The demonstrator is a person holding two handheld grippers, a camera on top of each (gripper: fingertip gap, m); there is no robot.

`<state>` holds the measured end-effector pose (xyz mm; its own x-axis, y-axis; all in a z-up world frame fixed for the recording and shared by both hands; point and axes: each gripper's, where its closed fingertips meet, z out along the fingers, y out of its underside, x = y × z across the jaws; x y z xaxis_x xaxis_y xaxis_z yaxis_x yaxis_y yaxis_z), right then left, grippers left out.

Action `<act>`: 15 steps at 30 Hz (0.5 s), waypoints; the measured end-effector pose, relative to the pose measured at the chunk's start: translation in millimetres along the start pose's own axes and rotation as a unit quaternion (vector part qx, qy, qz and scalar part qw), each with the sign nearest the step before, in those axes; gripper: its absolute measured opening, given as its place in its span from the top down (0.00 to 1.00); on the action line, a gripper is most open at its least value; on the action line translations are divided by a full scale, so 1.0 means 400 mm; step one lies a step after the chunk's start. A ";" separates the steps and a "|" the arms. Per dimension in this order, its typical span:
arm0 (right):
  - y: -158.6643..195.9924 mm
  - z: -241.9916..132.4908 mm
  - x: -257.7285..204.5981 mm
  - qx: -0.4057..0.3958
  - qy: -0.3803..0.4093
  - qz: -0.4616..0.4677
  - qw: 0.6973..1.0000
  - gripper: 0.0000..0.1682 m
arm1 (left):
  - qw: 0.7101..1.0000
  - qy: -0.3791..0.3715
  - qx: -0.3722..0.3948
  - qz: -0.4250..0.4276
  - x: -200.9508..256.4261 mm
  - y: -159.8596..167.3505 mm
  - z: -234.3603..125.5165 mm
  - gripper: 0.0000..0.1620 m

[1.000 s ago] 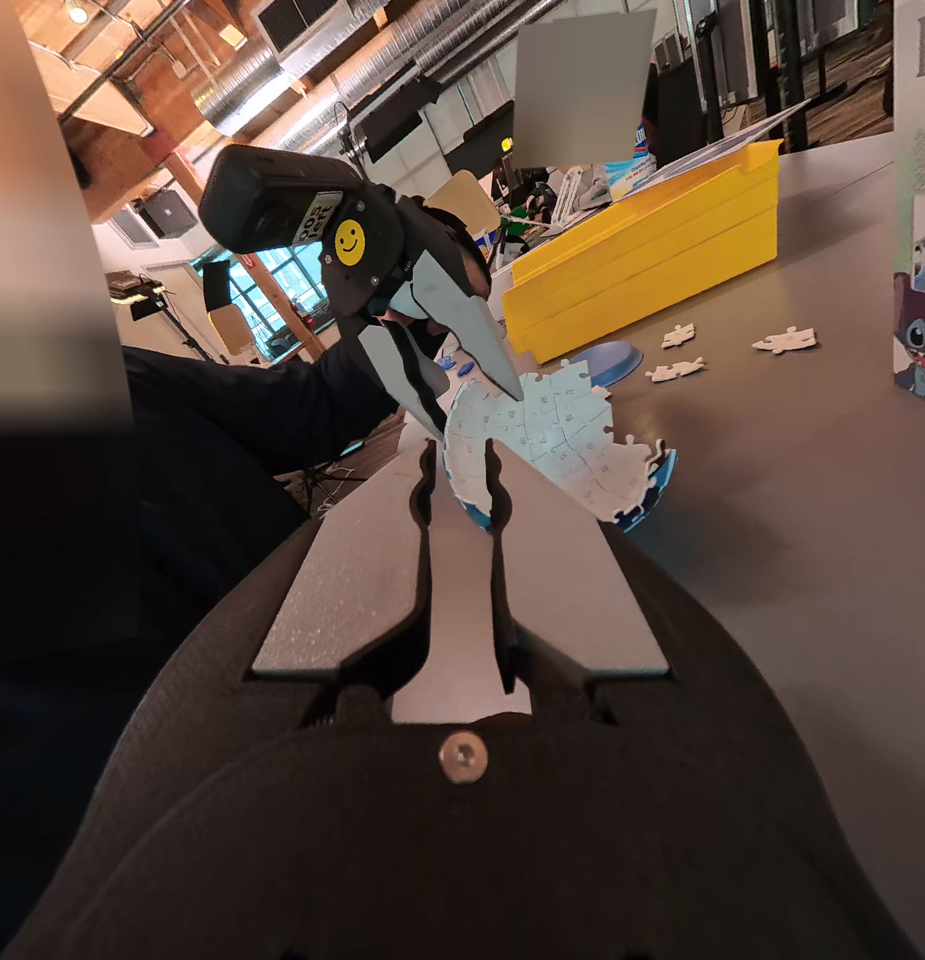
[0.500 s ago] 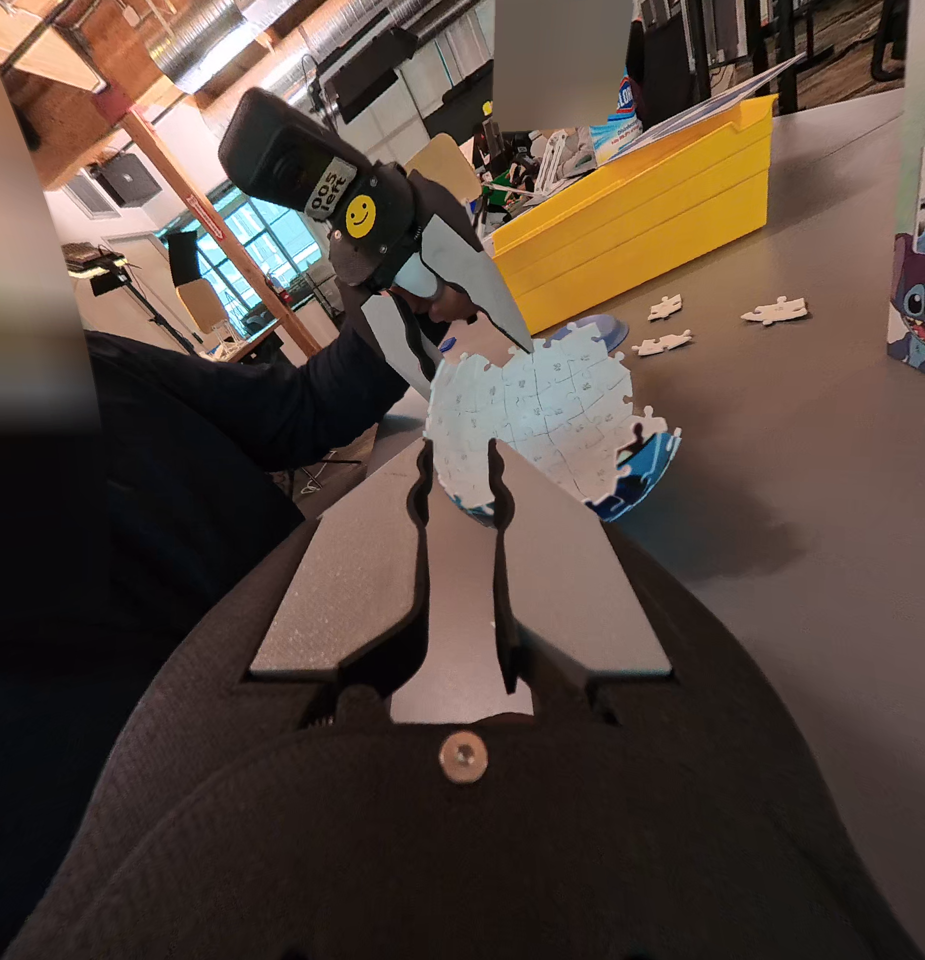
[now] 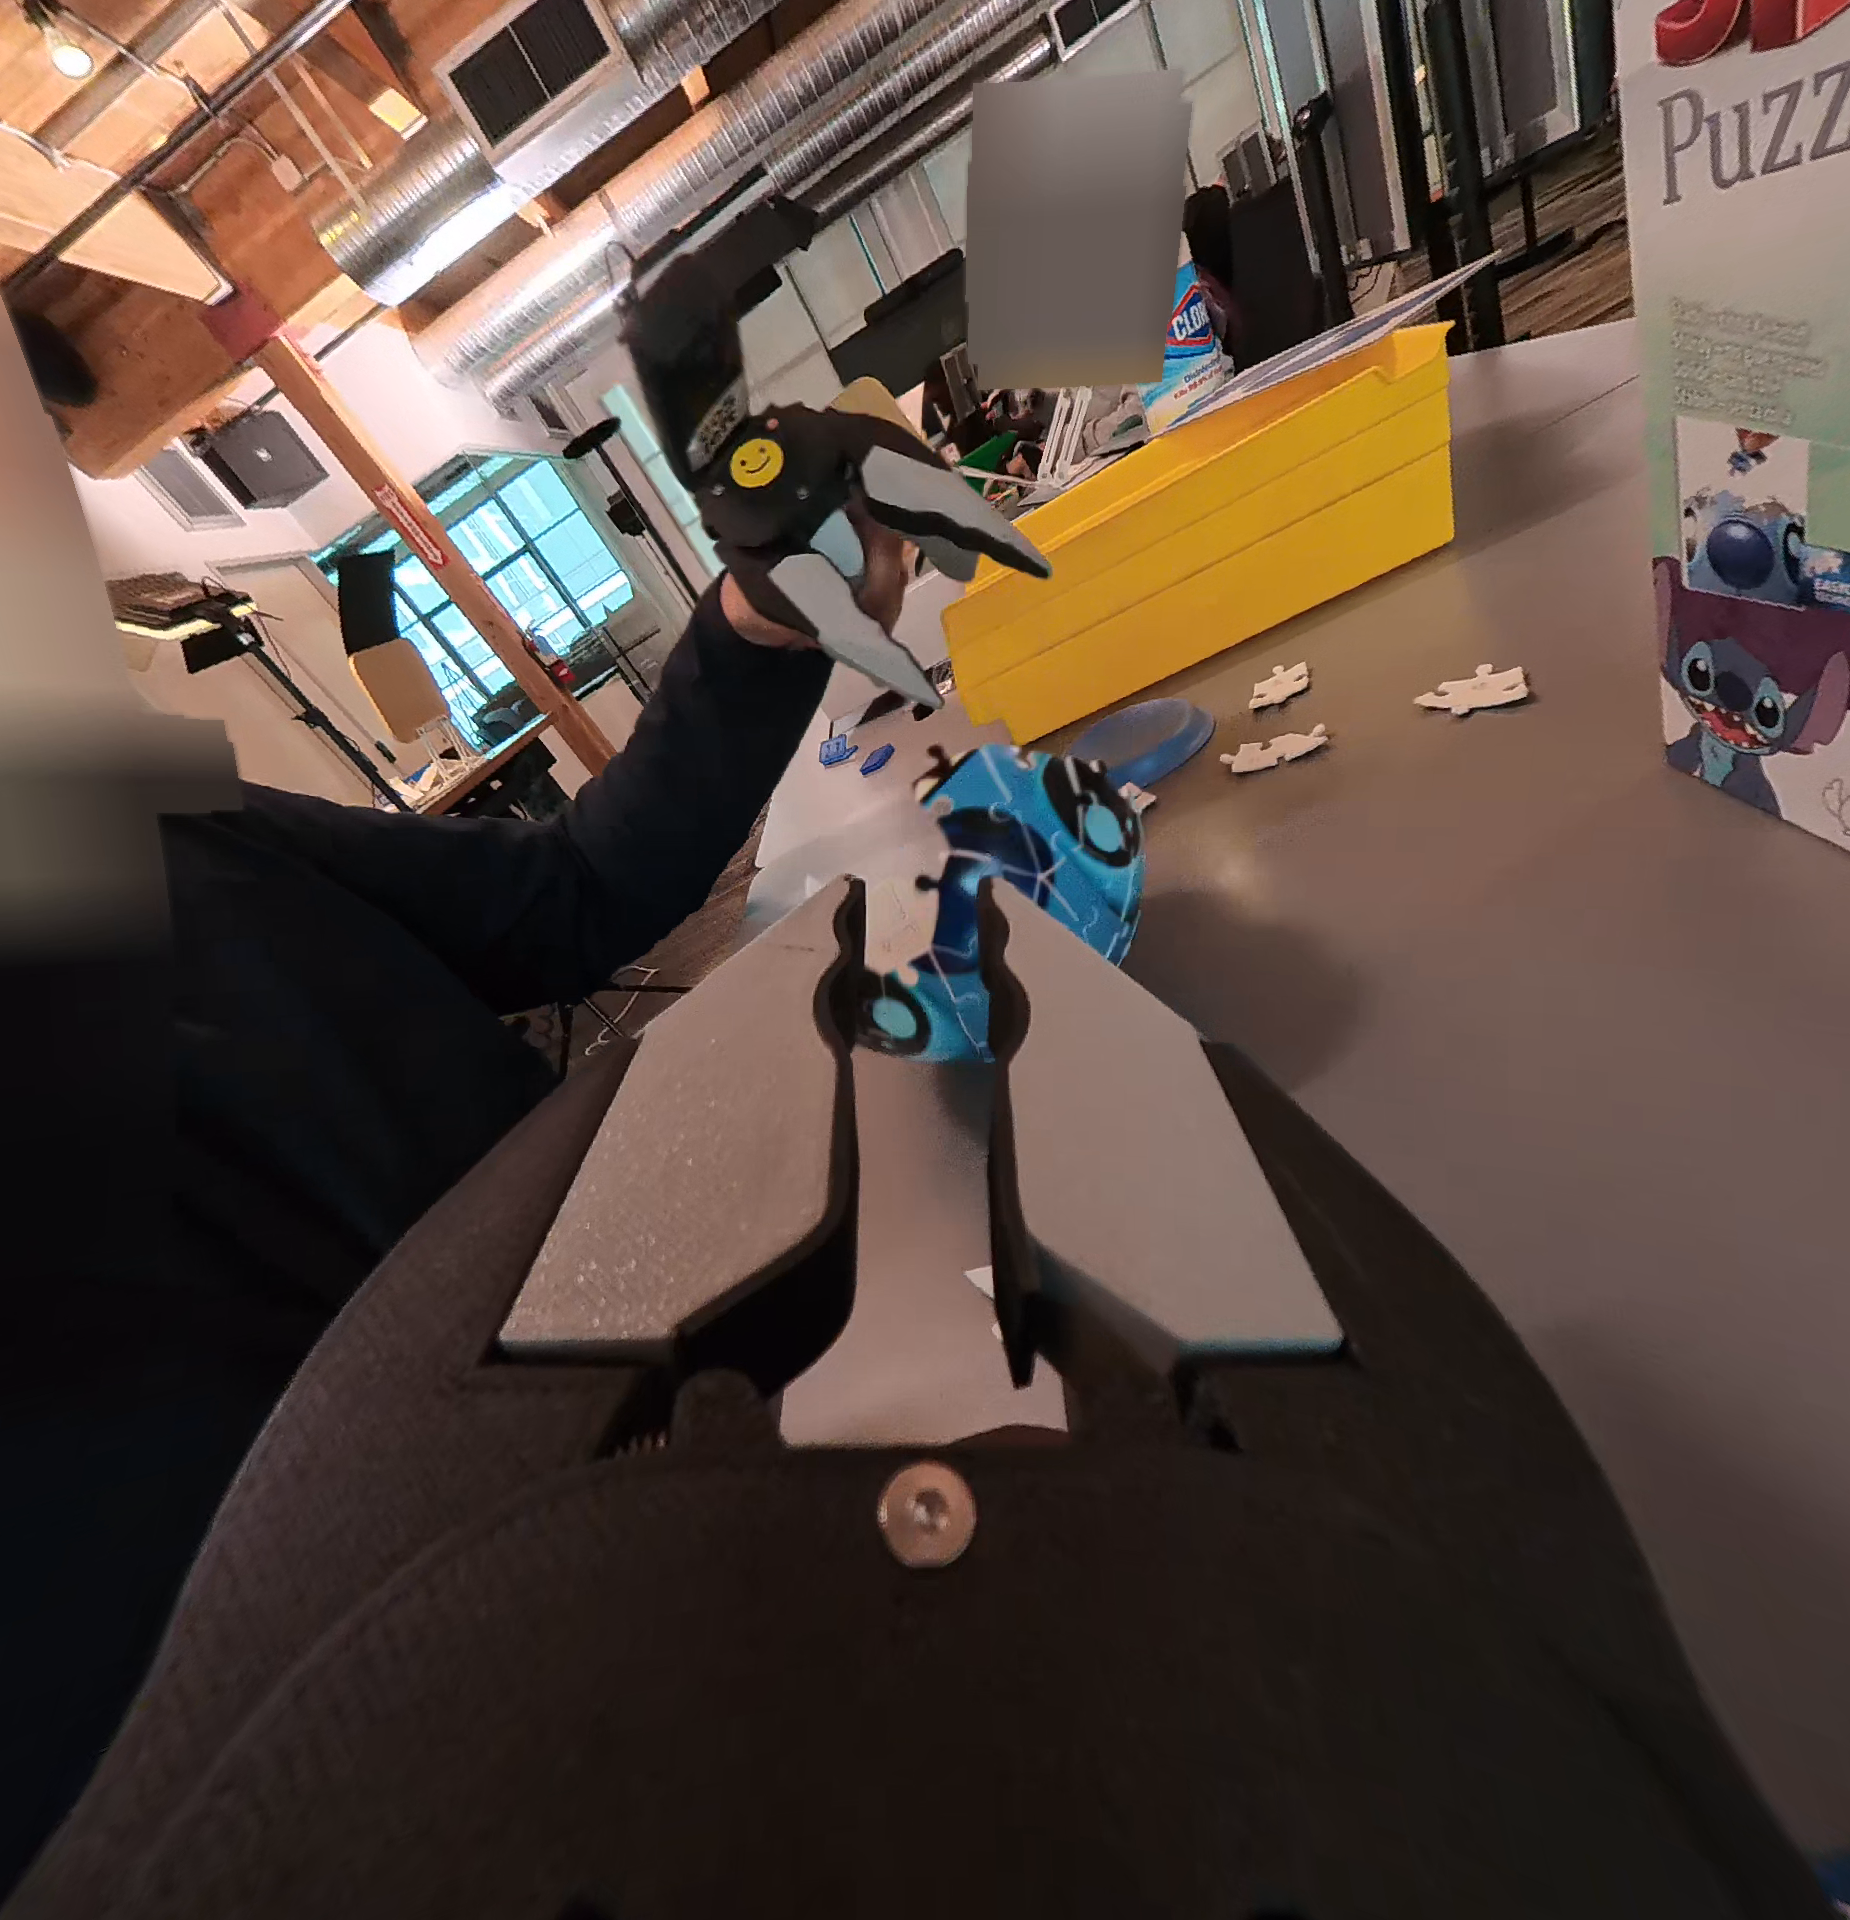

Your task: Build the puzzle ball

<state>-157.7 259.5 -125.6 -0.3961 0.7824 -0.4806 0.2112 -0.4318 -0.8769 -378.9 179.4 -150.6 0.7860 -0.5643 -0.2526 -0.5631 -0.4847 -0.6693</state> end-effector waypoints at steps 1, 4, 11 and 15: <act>0.001 0.000 0.001 -0.001 0.002 -0.002 1.000 0.89 | 1.000 0.012 -0.001 -0.026 -0.008 0.017 0.007 0.57; 0.000 -0.001 0.000 0.002 0.001 -0.003 1.000 0.90 | 0.996 0.025 -0.044 -0.069 -0.037 0.078 0.038 0.55; -0.005 -0.005 -0.001 0.008 -0.002 -0.003 1.000 0.89 | 0.975 -0.029 -0.190 -0.111 -0.086 0.169 0.087 0.58; -0.010 -0.008 -0.007 0.012 -0.003 -0.007 1.000 0.89 | 0.966 -0.017 -0.211 -0.150 -0.046 0.175 0.099 0.58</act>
<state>-154.4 260.4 -120.7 -0.4050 0.7852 -0.4685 0.1848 -0.4315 -0.8830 -422.9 182.2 -220.4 0.9340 -0.3365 -0.1198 -0.3565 -0.8568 -0.3726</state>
